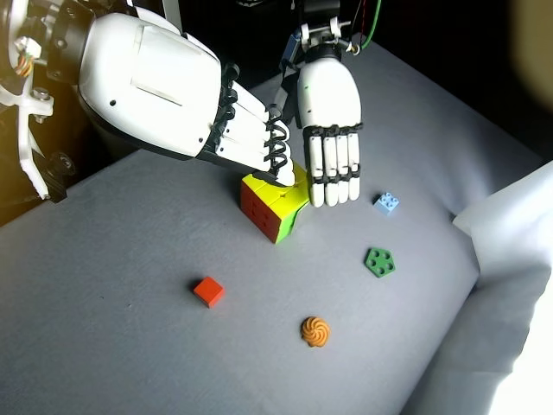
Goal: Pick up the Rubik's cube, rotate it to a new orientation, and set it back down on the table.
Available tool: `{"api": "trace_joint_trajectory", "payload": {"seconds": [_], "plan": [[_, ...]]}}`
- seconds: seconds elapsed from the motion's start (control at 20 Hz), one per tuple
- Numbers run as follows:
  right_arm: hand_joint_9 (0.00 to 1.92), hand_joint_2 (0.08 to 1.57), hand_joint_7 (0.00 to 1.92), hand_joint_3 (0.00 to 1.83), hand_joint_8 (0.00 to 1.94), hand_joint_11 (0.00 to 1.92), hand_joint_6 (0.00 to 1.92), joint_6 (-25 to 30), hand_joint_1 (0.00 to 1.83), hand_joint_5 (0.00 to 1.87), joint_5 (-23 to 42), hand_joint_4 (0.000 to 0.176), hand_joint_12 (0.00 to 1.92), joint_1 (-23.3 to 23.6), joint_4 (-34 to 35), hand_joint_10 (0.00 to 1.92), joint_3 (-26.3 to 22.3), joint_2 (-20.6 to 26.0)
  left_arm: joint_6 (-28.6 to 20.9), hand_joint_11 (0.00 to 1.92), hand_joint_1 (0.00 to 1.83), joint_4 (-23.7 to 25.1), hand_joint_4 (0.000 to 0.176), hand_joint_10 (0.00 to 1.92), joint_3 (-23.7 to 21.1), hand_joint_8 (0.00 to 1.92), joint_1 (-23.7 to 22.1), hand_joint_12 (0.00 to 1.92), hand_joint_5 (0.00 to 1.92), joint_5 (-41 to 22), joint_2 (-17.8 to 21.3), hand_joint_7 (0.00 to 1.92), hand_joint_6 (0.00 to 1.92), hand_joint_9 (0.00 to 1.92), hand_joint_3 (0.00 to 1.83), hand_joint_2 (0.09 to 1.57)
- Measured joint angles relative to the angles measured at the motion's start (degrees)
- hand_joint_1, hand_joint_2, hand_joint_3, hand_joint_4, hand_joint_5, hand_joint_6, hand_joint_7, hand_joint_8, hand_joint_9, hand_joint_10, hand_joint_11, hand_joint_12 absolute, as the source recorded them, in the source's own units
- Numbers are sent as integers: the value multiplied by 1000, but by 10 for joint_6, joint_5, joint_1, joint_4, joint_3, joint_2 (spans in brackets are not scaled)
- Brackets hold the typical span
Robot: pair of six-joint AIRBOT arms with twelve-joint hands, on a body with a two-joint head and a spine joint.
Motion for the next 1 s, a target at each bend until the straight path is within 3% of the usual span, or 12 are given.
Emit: {"api": "trace_joint_trajectory", "payload": {"seconds": [0.75, 1.0], "plan": [[131, 1171, 179, 1, 4, 0, 7, -1, 0, 217, 3, 0, 267, 0, 0, 4, 0, 0, 42, 0, 1096, -87, 0, 0, 41, 0, -6, 0, 0, -26, -38, 0, 0, 0, 0, 803], [101, 1172, 139, 0, 0, 0, 0, -2, 0, 171, 3, 0, 198, 0, 0, 0, 0, 0, 58, 0, 1120, -110, 0, 0, 53, 0, -15, 0, 19, -34, -50, 0, 5, 0, 1, 811]]}}
